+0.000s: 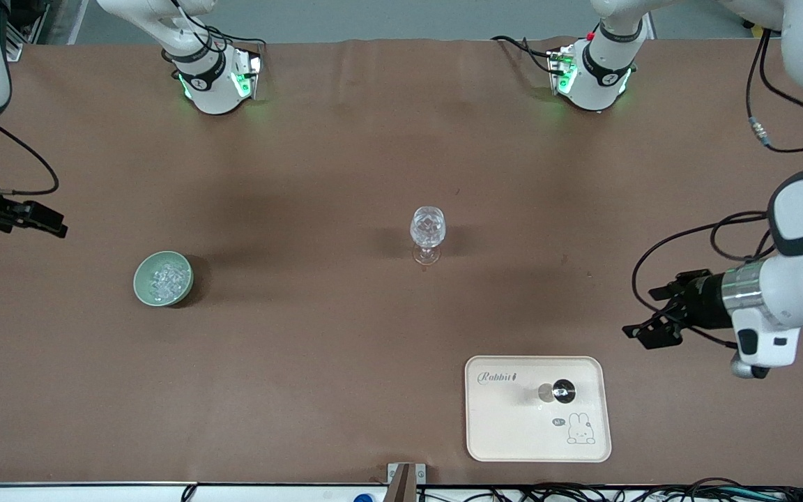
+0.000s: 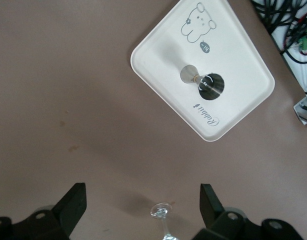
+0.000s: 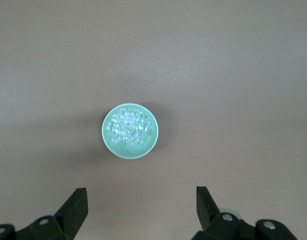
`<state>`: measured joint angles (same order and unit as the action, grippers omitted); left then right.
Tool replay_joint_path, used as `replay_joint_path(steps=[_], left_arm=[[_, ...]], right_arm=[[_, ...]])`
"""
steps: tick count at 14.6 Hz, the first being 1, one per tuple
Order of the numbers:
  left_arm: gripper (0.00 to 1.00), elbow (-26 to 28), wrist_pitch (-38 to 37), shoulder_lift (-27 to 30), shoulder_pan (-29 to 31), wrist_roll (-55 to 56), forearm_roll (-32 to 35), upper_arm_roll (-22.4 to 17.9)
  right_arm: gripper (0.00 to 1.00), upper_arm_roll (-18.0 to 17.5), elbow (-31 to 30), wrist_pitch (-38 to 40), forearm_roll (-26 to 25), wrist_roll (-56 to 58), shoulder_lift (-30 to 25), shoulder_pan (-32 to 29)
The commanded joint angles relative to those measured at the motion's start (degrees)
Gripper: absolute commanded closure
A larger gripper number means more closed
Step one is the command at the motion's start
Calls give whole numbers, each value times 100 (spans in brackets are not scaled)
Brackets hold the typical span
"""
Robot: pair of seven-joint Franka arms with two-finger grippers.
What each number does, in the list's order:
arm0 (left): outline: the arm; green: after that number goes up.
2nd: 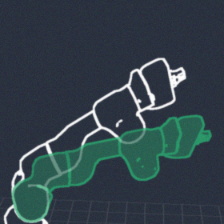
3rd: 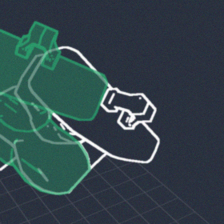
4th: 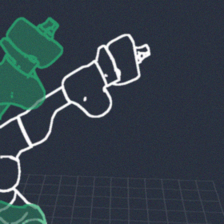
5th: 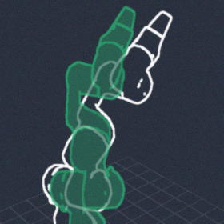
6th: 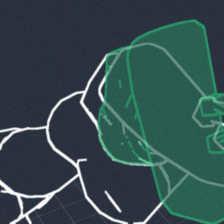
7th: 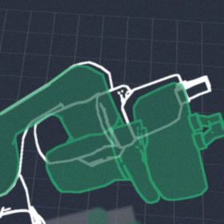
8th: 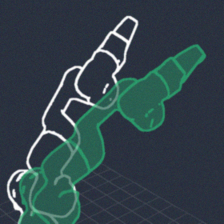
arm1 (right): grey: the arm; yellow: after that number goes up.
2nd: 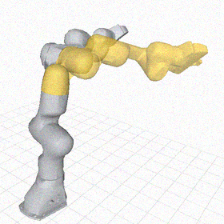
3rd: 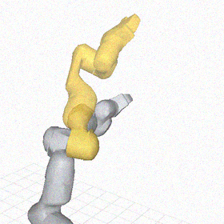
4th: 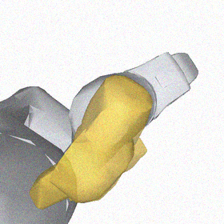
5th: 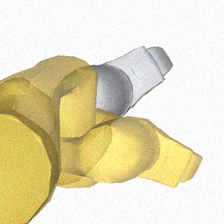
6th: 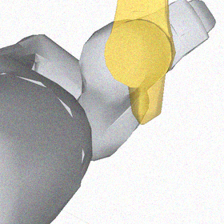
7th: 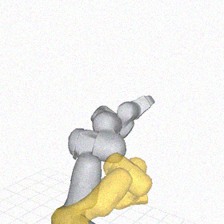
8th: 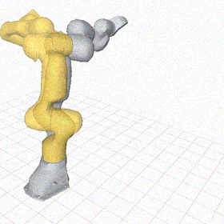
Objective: Pour wine and add ice with both arms
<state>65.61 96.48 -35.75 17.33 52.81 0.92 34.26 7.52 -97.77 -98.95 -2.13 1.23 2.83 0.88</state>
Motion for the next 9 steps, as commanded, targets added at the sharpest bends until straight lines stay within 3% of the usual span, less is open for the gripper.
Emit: replay_joint_path(steps=[1, 6, 9], left_arm=[[0, 163, -374, 559, 34, -620, 319, 1], [0, 198, -701, 1209, -19, -1798, 822, -7], [0, 600, -719, 1841, -98, -2931, 822, -322]], right_arm=[[4, -128, -576, -2, -42, 245, -642, -61], [4, -136, -893, 120, -51, 387, -1074, -9], [3, -128, -771, 218, -51, 396, -1057, 0]])
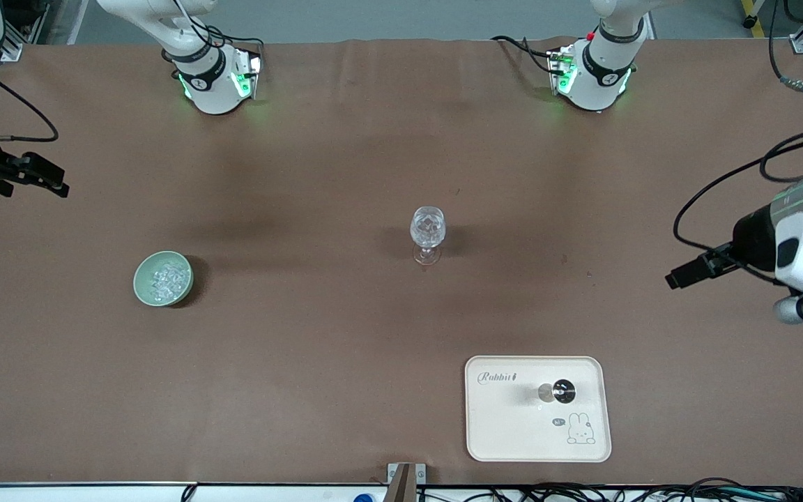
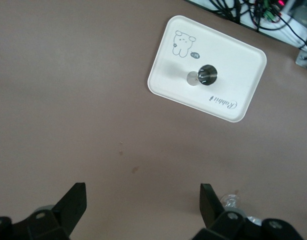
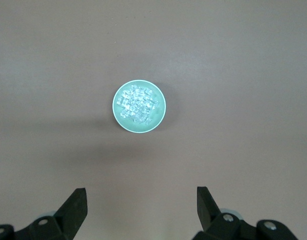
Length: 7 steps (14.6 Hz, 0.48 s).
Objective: Pour wine and add ice with both arms
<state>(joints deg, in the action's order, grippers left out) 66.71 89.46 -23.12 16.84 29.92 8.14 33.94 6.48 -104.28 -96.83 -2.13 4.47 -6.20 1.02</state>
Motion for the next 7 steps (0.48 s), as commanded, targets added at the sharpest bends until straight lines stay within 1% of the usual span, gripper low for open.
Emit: replay_joint_path(steps=[1, 3, 4, 6, 7], left_arm=[[0, 701, -17, 833, -224, -1019, 73, -596], [0, 1175, -17, 1404, -750, -1644, -6, -1396], [0, 1465, -17, 1694, -996, -1821, -110, -1695], [0, 1931, 1, 2178, -1235, -1998, -443, -2118], [0, 1994, -8, 2293, -1323, -2129, -532, -2311]], right_arm=[[2, -24, -23, 15, -51, 72, -145, -14], [1, -24, 214, 129, -51, 63, -110, -32], [1, -24, 354, 129, -59, 54, -84, -40], [1, -15, 557, 138, -59, 54, -5, -49], [1, -15, 618, 138, -59, 54, 4, -67]])
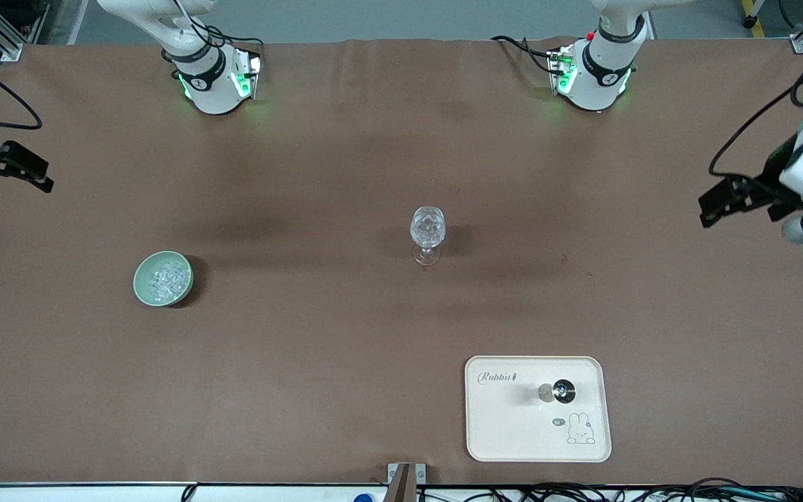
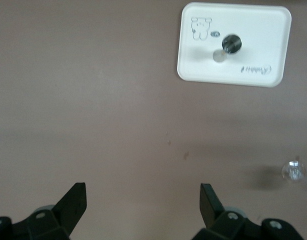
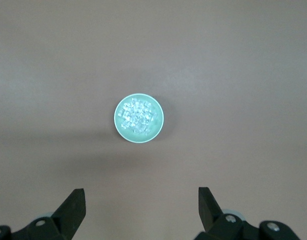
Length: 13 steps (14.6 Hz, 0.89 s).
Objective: Pour wine and add ice with both arms
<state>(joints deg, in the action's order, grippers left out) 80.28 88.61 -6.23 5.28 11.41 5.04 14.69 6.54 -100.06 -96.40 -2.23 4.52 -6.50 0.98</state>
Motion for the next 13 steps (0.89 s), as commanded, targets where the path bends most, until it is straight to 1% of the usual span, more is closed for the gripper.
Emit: replay_joint_path(steps=[1, 3, 5, 6, 8, 13], left_arm=[[0, 716, 69, 710, -272, -497, -232, -510], [0, 1066, 78, 1052, -317, -824, -345, -704], [0, 1497, 95, 1447, -317, -833, -443, -713], [0, 1612, 95, 1580, -317, -825, -451, -713], [0, 1683, 78, 1695, -361, -684, -644, -713], [0, 1693, 69, 1739, -387, -640, -636, -713]], right_arm=[[0, -21, 285, 95, -50, 57, 70, -63], [0, -21, 591, 270, -41, 57, 236, -71], [0, -21, 960, 612, 3, 66, 456, -71], [0, -21, 1032, 684, 12, 92, 509, -63], [0, -21, 1033, 684, 12, 224, 536, -63], [0, -30, 1015, 711, 38, 260, 571, -28]])
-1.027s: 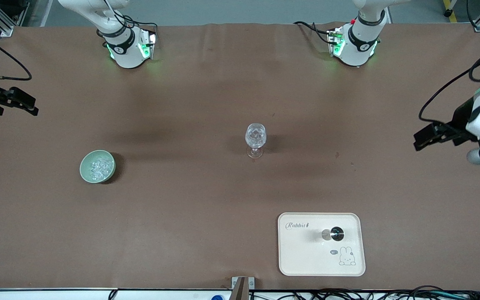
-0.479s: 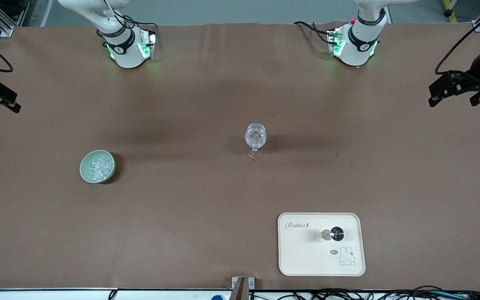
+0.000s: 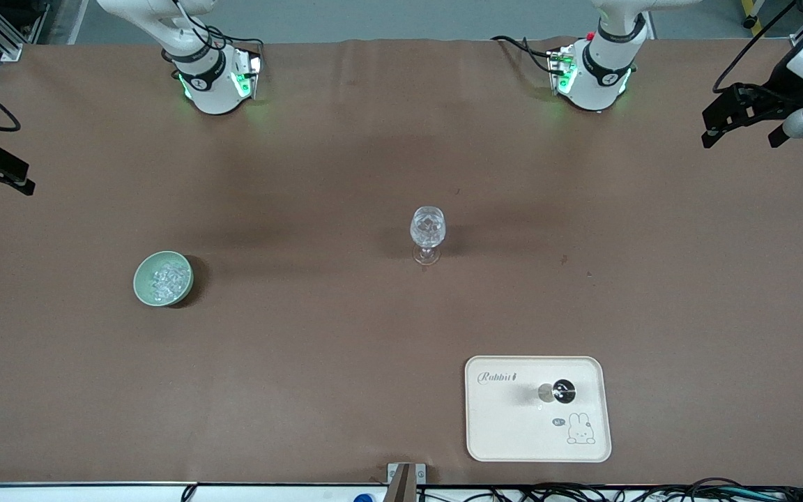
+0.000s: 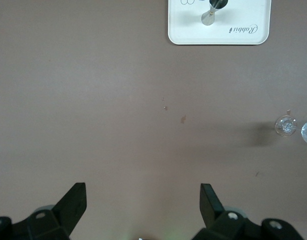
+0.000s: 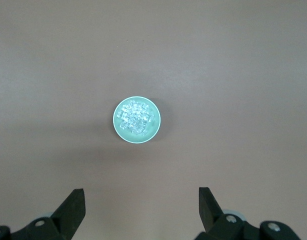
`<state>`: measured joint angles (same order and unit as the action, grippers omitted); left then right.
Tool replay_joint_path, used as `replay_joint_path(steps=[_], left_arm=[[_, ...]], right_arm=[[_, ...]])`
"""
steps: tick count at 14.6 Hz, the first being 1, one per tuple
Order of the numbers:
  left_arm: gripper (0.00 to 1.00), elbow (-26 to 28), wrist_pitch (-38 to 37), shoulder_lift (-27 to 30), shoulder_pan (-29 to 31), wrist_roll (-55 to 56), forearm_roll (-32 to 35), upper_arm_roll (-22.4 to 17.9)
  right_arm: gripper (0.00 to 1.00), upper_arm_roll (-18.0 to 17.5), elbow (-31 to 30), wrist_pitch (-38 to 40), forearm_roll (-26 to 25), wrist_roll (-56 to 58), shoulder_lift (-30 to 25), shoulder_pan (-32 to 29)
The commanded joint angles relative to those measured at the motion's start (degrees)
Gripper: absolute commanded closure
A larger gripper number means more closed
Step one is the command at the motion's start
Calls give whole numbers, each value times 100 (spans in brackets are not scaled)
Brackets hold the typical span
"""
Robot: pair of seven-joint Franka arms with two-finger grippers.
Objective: Pour wine and add ice with both arms
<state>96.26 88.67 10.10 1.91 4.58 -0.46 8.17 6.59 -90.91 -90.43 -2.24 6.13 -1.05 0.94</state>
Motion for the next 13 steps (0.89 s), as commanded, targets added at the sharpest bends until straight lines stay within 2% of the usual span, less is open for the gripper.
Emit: replay_joint_path(steps=[1, 13], left_arm=[[0, 77, 62, 97, -50, 43, -86, -62], [0, 130, 62, 27, -50, 34, -86, -62]], right_arm=[[0, -35, 99, 157, 39, 116, 26, -24], [0, -26, 99, 192, 48, 169, 34, -42]])
